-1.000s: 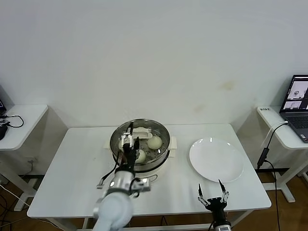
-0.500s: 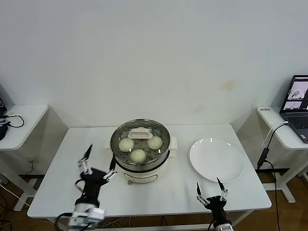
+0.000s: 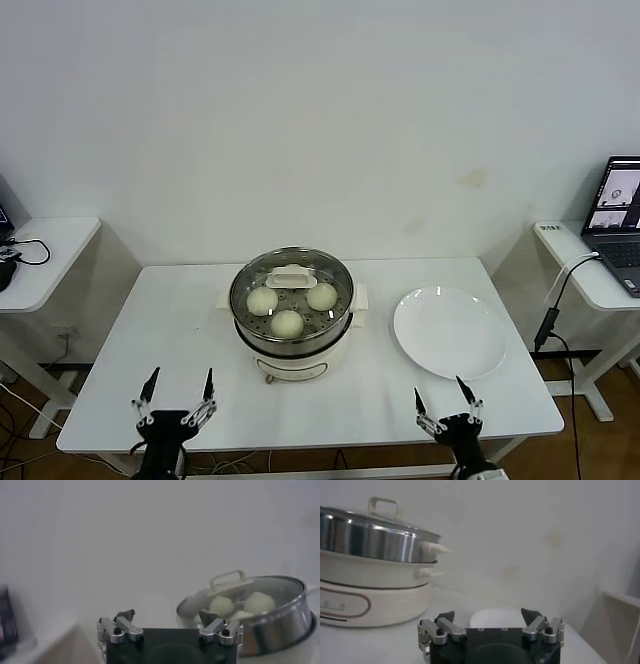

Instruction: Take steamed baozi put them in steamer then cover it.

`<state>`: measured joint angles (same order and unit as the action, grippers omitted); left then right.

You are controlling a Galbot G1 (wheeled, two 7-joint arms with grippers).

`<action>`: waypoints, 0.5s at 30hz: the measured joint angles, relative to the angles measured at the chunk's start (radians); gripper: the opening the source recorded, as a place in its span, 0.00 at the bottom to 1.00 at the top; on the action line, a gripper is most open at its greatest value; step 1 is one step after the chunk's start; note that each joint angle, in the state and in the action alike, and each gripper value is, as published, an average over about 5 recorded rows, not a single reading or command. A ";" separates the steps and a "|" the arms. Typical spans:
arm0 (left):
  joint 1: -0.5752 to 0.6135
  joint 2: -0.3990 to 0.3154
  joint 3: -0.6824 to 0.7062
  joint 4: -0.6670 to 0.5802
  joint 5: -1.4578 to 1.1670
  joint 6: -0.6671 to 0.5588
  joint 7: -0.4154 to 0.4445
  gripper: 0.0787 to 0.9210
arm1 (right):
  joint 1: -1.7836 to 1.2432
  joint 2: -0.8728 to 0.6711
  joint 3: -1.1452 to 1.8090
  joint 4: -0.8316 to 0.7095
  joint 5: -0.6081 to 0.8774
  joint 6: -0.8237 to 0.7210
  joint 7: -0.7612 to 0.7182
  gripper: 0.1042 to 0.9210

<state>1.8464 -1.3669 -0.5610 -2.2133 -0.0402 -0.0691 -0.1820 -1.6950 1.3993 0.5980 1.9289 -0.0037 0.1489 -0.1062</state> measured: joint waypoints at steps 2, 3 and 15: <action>0.019 0.000 -0.010 0.014 -0.029 -0.022 0.001 0.88 | -0.013 -0.009 0.001 0.023 0.016 -0.024 -0.006 0.88; 0.027 0.000 -0.013 0.020 -0.041 -0.031 0.001 0.88 | -0.018 -0.013 0.001 0.033 0.023 -0.035 -0.008 0.88; 0.063 -0.006 -0.040 0.056 -0.113 -0.097 0.013 0.88 | -0.062 -0.031 -0.013 0.124 0.063 -0.118 -0.019 0.88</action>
<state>1.9096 -1.3732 -0.6010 -2.1570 -0.1535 -0.1664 -0.1689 -1.7571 1.3686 0.5849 2.0533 0.0591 0.0311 -0.1257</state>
